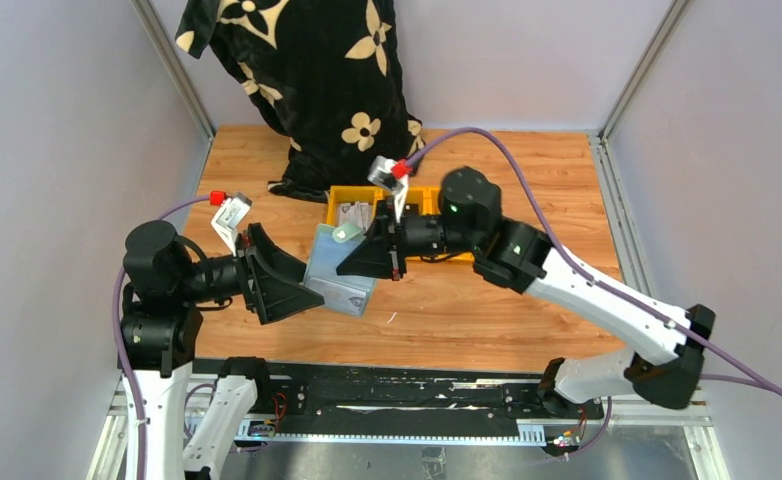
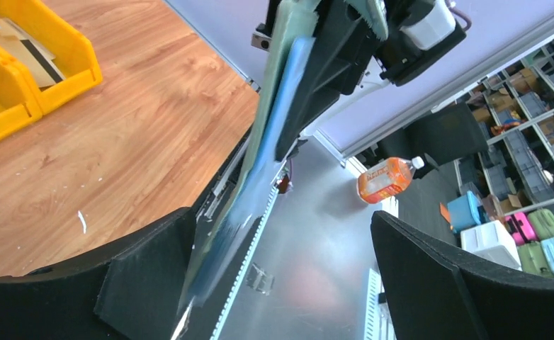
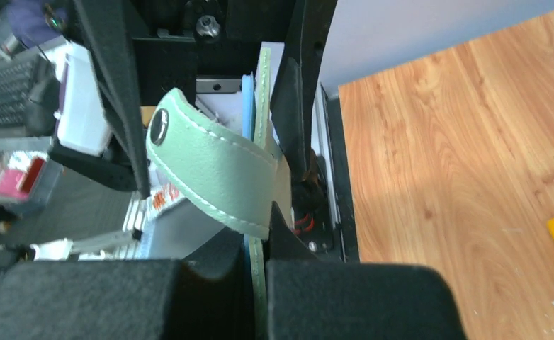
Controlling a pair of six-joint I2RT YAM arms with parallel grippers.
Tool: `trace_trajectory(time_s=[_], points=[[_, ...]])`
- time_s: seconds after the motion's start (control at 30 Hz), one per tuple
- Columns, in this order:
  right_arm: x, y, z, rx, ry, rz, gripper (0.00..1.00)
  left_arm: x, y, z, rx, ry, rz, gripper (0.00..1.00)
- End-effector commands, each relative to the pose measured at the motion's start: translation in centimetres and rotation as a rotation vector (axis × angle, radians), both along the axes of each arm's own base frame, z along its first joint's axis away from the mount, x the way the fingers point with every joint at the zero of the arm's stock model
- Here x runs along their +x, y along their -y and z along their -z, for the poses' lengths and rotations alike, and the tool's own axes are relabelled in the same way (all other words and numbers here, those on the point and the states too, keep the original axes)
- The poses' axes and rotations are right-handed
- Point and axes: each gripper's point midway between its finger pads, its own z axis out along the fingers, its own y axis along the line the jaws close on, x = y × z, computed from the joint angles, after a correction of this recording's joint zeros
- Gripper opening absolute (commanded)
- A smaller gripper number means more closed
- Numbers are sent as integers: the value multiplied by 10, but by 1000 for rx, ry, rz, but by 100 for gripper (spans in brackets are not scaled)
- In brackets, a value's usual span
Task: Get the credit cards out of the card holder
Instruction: Remove the credit card from the card holder.
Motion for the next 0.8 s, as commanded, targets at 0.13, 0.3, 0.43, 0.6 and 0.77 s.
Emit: trace_trajectory(time_s=[0.13,0.3,0.43,0.6,0.77], points=[[10,27,-95,594,-64,174,0,3,1,-6,-51,2,-34,85],[14,25,-89,639,-72,263,0,7,4,-15,-160,-74,-44,67],[13,21,-76,628,-53,323,0,14,3,-18,-168,-65,-62,33],[16,18,-56,555,-38,348,7,19,2,-19,-153,-42,-95,3],[17,22,-33,321,130,331,46,22,-3,3,-22,-21,-133,0]])
